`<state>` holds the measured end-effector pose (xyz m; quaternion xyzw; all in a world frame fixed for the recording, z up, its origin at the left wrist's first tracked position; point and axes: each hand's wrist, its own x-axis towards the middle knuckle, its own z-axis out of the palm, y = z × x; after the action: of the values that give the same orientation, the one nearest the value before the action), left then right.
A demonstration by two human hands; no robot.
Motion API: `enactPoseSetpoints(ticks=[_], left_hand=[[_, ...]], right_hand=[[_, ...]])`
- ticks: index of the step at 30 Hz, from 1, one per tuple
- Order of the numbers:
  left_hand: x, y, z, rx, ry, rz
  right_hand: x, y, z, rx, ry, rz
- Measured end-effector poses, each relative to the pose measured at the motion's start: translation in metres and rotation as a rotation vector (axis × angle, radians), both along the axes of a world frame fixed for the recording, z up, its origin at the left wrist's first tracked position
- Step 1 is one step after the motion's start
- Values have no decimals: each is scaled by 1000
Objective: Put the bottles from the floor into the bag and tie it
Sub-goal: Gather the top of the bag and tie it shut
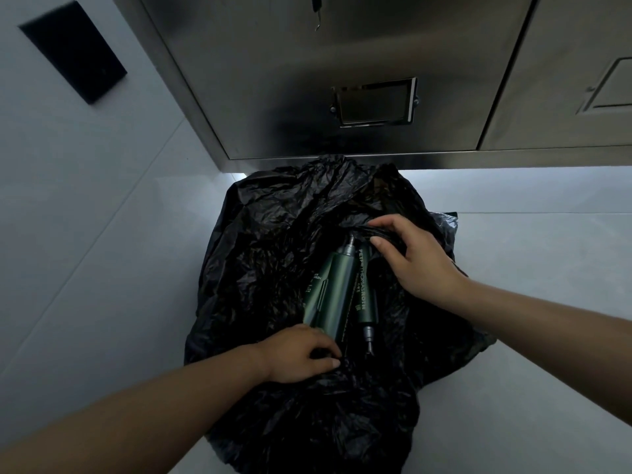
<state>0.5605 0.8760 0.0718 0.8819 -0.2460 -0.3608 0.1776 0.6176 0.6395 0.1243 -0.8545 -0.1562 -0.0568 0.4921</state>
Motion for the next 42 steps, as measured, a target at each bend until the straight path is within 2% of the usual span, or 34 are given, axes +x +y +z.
enactPoseSetpoints(ticks=[8,13,16,26,32,35,38,42], left_hand=[[-11,-7,8,-35,2,-38],[-14,-8,7,84,-25,-136],[-12,-7,8,65,-16,-125],[18,6,42,-241,-204,317],[33,-1,81,-557,-424,582],[38,-12,106,-681,-535,612],[41,-20,121,-709,-599,595],[37,-24,125,-776,-520,673]], right_hand=[[-2,1,1,3,-11,-3],[-2,-2,3,20,-27,-12],[-2,-4,4,27,-25,-17],[-4,-4,7,20,-45,-11],[-4,-2,18,34,-69,-24],[-4,3,29,70,-82,-26],[-5,10,37,91,-80,2],[-9,19,40,117,-69,45]])
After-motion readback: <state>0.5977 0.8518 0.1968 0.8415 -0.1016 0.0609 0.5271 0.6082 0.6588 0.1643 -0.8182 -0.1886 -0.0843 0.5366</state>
